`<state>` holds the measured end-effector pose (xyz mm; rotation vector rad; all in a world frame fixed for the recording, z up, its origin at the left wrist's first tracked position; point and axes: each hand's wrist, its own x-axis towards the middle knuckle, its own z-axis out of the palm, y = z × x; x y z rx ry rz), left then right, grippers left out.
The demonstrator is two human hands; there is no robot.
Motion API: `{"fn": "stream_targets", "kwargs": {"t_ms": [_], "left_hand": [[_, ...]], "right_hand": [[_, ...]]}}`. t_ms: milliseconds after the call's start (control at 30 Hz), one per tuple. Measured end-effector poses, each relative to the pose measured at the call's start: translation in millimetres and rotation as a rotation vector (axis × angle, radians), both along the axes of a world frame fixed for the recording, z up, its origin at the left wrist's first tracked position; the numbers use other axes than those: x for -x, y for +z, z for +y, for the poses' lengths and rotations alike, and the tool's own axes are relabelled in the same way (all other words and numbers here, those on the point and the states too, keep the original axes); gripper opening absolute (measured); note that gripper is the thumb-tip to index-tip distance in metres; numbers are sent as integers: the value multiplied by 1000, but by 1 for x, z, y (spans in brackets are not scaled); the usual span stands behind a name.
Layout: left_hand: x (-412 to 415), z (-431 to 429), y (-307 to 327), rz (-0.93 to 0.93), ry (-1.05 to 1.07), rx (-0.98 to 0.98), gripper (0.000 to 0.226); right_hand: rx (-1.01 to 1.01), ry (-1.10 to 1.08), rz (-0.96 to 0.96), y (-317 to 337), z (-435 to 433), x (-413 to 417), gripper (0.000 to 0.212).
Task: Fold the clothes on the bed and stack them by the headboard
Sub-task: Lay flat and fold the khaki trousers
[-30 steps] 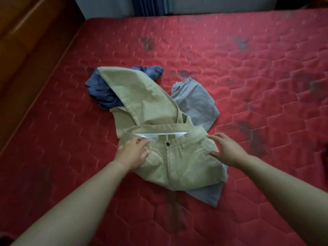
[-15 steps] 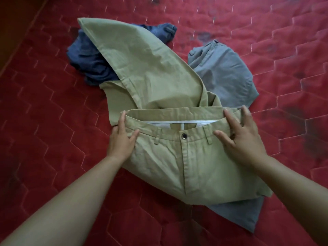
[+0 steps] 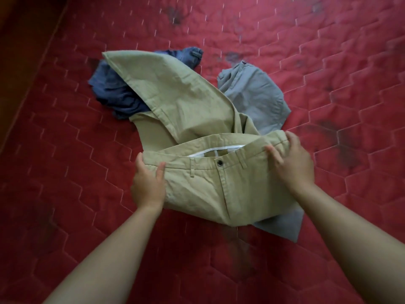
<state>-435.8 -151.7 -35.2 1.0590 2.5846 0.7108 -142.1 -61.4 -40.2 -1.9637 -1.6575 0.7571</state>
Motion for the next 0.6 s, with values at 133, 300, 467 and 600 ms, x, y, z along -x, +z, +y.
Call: {"fn": "stream_targets", "kwargs": {"t_ms": [133, 300, 467, 600], "left_hand": [[-23, -30, 83, -38, -30, -51, 48], [-67, -72, 208, 13, -201, -224, 36], [-124, -125, 334, 140, -345, -425, 38], [-178, -188, 424, 208, -403, -578, 41]], "right_hand": [[-11, 26, -66, 83, -52, -6, 65], [-125, 14, 36, 199, -119, -37, 64], [-312, -19, 151, 313, -175, -101, 43], [-467, 13, 208, 394, -240, -164, 37]]}}
